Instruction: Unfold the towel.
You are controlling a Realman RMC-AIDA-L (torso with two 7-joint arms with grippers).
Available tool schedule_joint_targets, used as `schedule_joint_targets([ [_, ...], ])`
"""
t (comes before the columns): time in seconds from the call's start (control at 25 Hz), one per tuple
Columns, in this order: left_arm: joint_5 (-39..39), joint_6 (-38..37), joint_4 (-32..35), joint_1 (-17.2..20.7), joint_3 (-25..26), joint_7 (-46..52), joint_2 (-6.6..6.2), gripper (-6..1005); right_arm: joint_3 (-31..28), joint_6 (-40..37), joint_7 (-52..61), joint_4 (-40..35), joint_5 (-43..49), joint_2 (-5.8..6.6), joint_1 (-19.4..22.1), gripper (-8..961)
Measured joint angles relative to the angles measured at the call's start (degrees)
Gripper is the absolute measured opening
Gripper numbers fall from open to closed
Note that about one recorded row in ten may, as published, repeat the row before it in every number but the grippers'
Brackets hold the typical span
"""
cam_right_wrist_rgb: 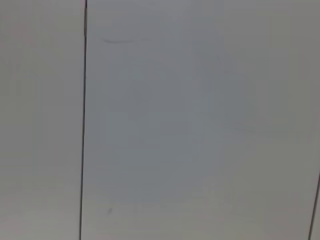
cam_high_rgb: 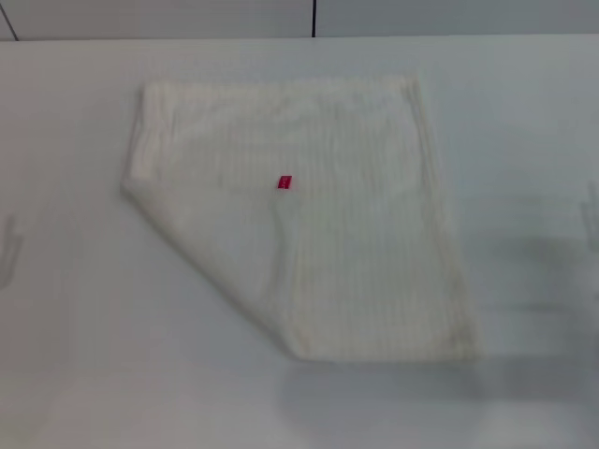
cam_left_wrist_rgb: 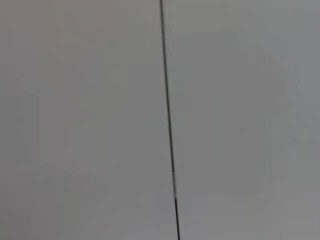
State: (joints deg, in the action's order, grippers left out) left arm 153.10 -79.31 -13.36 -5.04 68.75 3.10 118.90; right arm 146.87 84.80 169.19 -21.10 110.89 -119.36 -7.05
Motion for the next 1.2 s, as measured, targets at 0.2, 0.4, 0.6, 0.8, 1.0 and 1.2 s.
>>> schedule_joint_targets([
  [0.2, -0.1, 0.2, 0.0, -0.2, -0.8, -1.3, 0.13, 770, 0.0, 0.0, 0.0, -0.4, 0.1, -0.05, 0.0, 645],
  [0.4, -0.1, 0.7, -0.5, -0.6, -2.8, -0.9, -0.11, 769, 1.5, -0.1, 0.0, -1.7, 0.1, -0.07, -0.2, 638],
  [0.6, 0.0, 2.5, -4.9, -0.3, -4.9, -1.6, -0.63, 768, 2.1, -3.7, -0.4, -7.3, 1.8, 0.91, -1.3, 632],
  [0.8, 2.6, 11.7, -15.3, 0.5, -4.5, -3.7, -1.81, 767, 0.3, -16.0, -5.9, -20.7, 2.1, 5.28, -2.4, 625],
  [1.0, 4.3, 31.4, -32.9, 3.3, -4.1, -10.1, -3.33, 766, -12.3, -40.2, -19.7, -40.6, 2.1, 7.86, 0.4, 619],
  [1.2, 9.4, 52.0, -50.3, 5.0, -2.5, -10.0, -5.04, 766, -37.2, -80.9, -33.2, -57.4, 1.8, 2.43, 5.1, 489],
])
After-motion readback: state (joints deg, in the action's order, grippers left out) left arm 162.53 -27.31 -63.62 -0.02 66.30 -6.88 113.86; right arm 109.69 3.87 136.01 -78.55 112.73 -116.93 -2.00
